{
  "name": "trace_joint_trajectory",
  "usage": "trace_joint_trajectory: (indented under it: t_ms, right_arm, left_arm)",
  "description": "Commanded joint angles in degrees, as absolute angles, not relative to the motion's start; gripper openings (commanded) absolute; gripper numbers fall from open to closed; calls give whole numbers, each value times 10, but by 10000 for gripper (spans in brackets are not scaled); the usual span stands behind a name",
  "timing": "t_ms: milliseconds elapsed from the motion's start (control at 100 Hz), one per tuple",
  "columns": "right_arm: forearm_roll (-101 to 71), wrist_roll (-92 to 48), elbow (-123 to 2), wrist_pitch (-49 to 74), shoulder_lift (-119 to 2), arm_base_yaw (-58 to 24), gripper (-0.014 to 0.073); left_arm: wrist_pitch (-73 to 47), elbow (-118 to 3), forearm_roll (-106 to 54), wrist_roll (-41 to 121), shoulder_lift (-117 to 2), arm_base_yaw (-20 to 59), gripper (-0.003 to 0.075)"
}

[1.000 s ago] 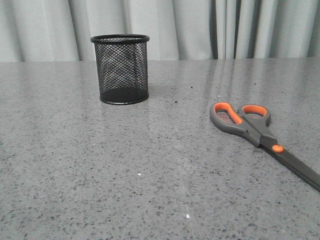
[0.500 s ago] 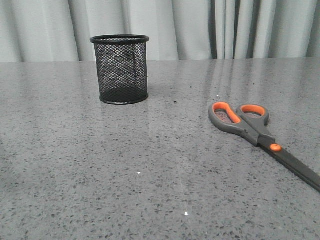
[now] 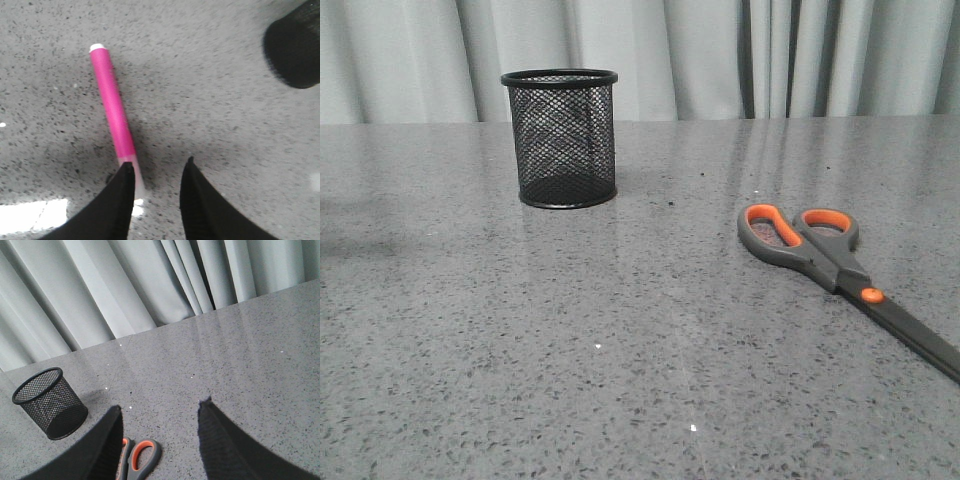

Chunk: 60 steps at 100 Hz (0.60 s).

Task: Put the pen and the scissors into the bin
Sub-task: 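Lower the left gripper onto the pink marker and grasp it upright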

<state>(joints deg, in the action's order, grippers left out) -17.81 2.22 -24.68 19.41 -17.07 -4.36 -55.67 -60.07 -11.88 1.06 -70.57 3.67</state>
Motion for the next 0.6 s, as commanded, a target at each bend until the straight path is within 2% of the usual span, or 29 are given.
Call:
trace_joint_trajectory:
  t_ms: [0,260,590]
  right_arm:
    - [-184,14,-268,152,-181,-45,316]
    - [-198,14,-268,152,-181,-45,316]
    - [-198,14,-268,152,-181,-45,316]
  left_arm:
    - [-566,-643,-95,-9,-729,43,192]
    - [-575,-665,-97,-27,-812,43,192]
    - [-553,-690,-85,-49,-849,43,192]
